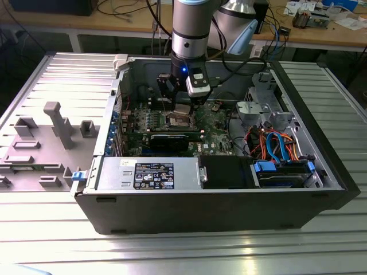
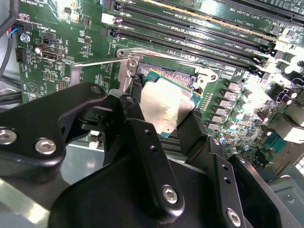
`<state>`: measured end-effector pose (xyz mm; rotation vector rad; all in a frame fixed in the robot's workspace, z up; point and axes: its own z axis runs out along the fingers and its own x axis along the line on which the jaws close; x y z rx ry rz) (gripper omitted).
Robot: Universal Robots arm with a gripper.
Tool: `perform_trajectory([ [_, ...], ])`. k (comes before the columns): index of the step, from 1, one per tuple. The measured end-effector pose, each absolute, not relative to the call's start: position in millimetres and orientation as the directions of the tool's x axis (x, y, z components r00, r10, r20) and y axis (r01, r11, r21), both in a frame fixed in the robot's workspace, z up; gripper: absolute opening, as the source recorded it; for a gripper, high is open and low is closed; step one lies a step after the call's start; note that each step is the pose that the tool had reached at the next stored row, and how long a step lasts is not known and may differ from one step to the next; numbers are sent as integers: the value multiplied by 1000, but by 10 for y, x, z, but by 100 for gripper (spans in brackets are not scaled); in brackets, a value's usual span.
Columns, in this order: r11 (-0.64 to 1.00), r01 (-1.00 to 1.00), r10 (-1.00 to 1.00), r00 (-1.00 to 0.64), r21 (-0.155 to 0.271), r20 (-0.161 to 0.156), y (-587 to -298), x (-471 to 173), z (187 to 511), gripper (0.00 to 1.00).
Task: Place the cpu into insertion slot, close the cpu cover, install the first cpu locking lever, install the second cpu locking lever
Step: 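Place the cpu into insertion slot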
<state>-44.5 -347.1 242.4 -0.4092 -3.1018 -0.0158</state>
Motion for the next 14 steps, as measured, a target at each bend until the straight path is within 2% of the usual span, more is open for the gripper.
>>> perform_trajectory([
  [14, 964, 265, 265, -964, 7, 14, -3471, -445, 2420, 55],
])
